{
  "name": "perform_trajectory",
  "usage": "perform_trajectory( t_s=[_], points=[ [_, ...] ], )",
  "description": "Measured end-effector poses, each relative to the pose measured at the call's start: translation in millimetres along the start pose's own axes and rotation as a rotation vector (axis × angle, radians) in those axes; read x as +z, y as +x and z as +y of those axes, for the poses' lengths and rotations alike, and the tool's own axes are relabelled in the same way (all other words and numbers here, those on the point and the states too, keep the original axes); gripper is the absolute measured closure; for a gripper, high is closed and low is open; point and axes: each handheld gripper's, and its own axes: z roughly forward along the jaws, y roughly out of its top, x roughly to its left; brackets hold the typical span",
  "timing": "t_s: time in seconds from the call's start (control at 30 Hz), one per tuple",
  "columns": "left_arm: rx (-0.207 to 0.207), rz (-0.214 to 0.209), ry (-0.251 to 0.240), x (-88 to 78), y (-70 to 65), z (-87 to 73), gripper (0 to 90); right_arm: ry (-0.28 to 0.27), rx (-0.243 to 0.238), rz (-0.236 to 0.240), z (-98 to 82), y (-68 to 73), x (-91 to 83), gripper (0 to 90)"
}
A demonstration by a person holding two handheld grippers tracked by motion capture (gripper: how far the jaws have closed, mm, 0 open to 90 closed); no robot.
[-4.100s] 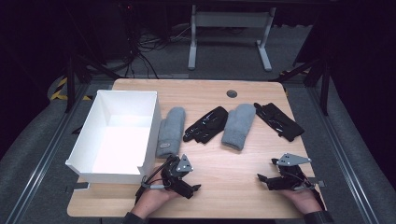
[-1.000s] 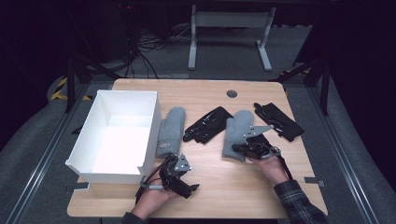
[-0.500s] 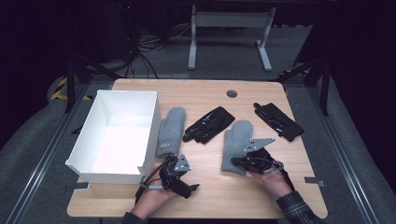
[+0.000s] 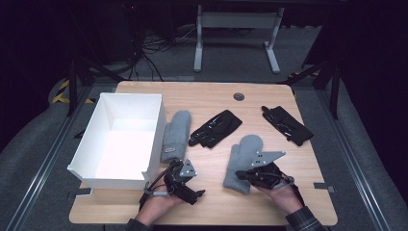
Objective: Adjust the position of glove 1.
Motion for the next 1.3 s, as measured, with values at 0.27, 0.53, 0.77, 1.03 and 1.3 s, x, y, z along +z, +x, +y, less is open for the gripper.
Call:
perform_trajectory(
  t_s=[0.27, 0.53, 0.77, 1.03, 1.3],
  points=[
    [0.000, 0.000, 0.001, -0.1, 0.0, 0.0, 0.3, -0.018, 0.038, -0.142, 10.3, -51.8, -5.7, 90.0],
    [0.001, 0.001, 0.000, -0.3, 0.0, -0.2, 0.4, 0.049, 0.065, -0.143, -0.1, -75.3, 9.5, 90.0],
    [0.001, 0.000, 0.000, -0.2, 0.0, -0.3, 0.4, 0.064, 0.049, -0.121, -1.1, -60.4, 13.3, 90.0],
    [0.000, 0.000, -0.002, -0.2, -0.1, -0.4, 0.4, 0.090, 0.011, -0.085, 2.2, -24.6, 19.0, 90.0],
    [-0.017, 0.011, 0.026, -3.5, -2.0, 2.2, 3.4, 0.041, -0.008, -0.080, 5.3, -16.7, 9.4, 90.0]
  ],
)
